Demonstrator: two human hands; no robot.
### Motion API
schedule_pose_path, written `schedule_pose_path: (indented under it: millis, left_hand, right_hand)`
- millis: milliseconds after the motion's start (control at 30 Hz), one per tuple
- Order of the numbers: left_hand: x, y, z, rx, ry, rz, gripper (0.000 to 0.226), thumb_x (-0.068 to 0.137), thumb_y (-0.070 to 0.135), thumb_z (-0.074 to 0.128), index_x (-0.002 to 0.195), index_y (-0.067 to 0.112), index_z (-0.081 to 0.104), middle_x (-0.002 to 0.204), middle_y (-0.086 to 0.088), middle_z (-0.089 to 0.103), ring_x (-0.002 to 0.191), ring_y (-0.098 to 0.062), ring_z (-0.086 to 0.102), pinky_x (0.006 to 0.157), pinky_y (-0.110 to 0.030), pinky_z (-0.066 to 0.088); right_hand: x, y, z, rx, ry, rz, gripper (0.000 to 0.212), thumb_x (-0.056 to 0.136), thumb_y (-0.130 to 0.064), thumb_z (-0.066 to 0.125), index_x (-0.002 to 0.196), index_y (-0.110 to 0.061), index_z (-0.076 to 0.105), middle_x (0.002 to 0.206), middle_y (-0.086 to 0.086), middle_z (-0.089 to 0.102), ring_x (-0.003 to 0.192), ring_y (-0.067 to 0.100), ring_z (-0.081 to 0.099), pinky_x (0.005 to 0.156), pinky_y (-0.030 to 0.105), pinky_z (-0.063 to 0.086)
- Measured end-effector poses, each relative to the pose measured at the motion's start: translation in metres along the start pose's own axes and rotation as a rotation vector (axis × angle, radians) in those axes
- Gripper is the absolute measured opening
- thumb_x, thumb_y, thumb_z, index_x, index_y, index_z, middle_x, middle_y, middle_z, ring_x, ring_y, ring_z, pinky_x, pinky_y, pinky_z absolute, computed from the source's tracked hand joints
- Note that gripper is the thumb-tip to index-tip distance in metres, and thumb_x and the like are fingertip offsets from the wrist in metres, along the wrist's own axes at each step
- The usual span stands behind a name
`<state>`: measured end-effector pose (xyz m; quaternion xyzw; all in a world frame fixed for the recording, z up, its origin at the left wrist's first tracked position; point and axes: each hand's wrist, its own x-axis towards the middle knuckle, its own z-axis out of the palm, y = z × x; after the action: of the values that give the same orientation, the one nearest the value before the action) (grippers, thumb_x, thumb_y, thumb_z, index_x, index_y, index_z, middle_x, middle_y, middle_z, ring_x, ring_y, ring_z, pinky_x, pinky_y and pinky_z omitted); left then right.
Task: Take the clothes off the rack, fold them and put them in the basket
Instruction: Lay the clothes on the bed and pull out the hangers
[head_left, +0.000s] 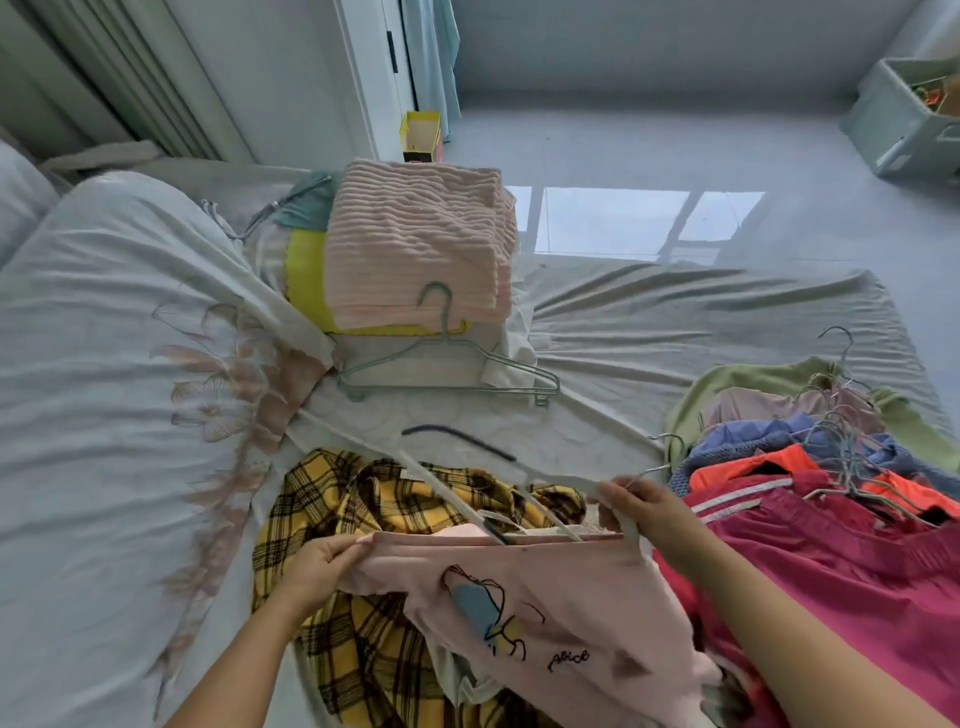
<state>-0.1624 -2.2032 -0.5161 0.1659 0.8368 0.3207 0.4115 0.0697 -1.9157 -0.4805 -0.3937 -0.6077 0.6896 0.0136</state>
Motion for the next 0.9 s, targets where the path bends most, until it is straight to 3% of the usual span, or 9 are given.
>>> schedule_pose_path:
  millis: [67,133,200,267,367,533,700,800,900]
  left_hand:
    - [0.004,-0.007,0.008,0.124,-0.099,-0.018,0.016,0.09,0.019,0.059,0.085,0.032,0.068,0.086,0.008,0.067,0.085,-0.011,0.057,0.061,-0.008,0.04]
    - [0.009,-0.005,0.021,0.238,-0.203,-0.041,0.013,0.085,0.026,0.066,0.096,0.031,0.064,0.098,0.005,0.064,0.091,-0.011,0.057,0.069,-0.012,0.043]
    - [0.017,0.004,0.036,0.345,-0.182,0.026,0.048,0.081,0.034,0.07,0.124,0.026,0.051,0.118,0.002,0.053,0.102,-0.011,0.053,0.079,-0.019,0.044]
    - [0.024,0.029,0.048,0.356,0.011,0.18,0.055,0.084,0.034,0.067,0.132,0.018,0.045,0.121,0.0,0.048,0.106,-0.014,0.051,0.088,-0.025,0.044]
    - [0.028,0.081,0.065,0.085,0.045,0.308,0.041,0.082,0.032,0.069,0.118,0.019,0.054,0.105,-0.002,0.057,0.089,-0.016,0.058,0.077,-0.027,0.049]
    - [0.044,0.121,0.08,-0.643,-0.078,-0.052,0.016,0.09,0.015,0.059,0.102,0.005,0.057,0.078,-0.005,0.065,0.053,-0.01,0.06,0.043,-0.018,0.042]
    - [0.064,0.114,0.078,-0.803,-0.199,-0.184,0.017,0.091,0.02,0.055,0.086,0.005,0.06,0.066,-0.004,0.068,0.051,-0.01,0.063,0.044,-0.017,0.045]
    - [0.077,0.107,0.073,-0.943,-0.122,-0.193,0.019,0.093,0.017,0.051,0.081,0.004,0.059,0.062,-0.005,0.069,0.05,-0.01,0.063,0.049,-0.019,0.053]
    - [0.102,0.102,0.051,-1.123,0.048,-0.257,0.021,0.095,0.018,0.05,0.081,0.004,0.057,0.055,-0.006,0.067,0.045,-0.009,0.062,0.045,-0.019,0.053]
  right_hand:
    - [0.002,0.007,-0.006,0.272,0.092,-0.003,0.054,0.057,-0.054,0.081,0.082,-0.007,0.07,0.06,0.003,0.06,0.059,0.012,0.057,0.057,0.019,0.048]
    - [0.008,0.015,-0.006,0.431,0.164,-0.034,0.069,0.037,-0.063,0.085,0.081,-0.011,0.074,0.062,0.004,0.062,0.06,0.009,0.061,0.06,0.017,0.052]
    - [0.014,0.018,0.002,0.493,0.184,-0.054,0.065,0.04,-0.063,0.084,0.082,-0.014,0.076,0.065,0.004,0.063,0.065,0.009,0.062,0.065,0.017,0.053]
    - [0.017,0.015,0.019,0.437,0.19,-0.024,0.047,0.062,-0.055,0.076,0.087,-0.014,0.074,0.071,0.006,0.062,0.072,0.012,0.061,0.068,0.017,0.053]
    - [0.025,0.007,0.052,0.307,0.123,0.029,0.018,0.09,-0.022,0.055,0.09,-0.01,0.069,0.074,0.004,0.062,0.075,0.015,0.058,0.067,0.017,0.05]
    - [0.043,-0.007,0.091,0.059,0.011,-0.069,0.012,0.09,-0.009,0.059,0.094,-0.015,0.069,0.075,-0.009,0.068,0.072,0.001,0.062,0.069,0.015,0.047]
    - [0.057,-0.001,0.106,-0.132,0.044,-0.14,0.022,0.092,-0.009,0.056,0.111,-0.01,0.065,0.083,-0.014,0.059,0.072,-0.015,0.057,0.067,0.004,0.042]
    - [0.065,0.021,0.111,-0.302,-0.049,-0.157,0.047,0.088,-0.013,0.062,0.131,-0.028,0.05,0.114,-0.006,0.053,0.105,0.003,0.053,0.092,0.019,0.044]
    - [0.062,0.051,0.108,-0.469,-0.056,-0.011,0.068,0.091,-0.015,0.053,0.144,-0.04,0.02,0.122,-0.005,0.05,0.104,0.014,0.056,0.09,0.029,0.047]
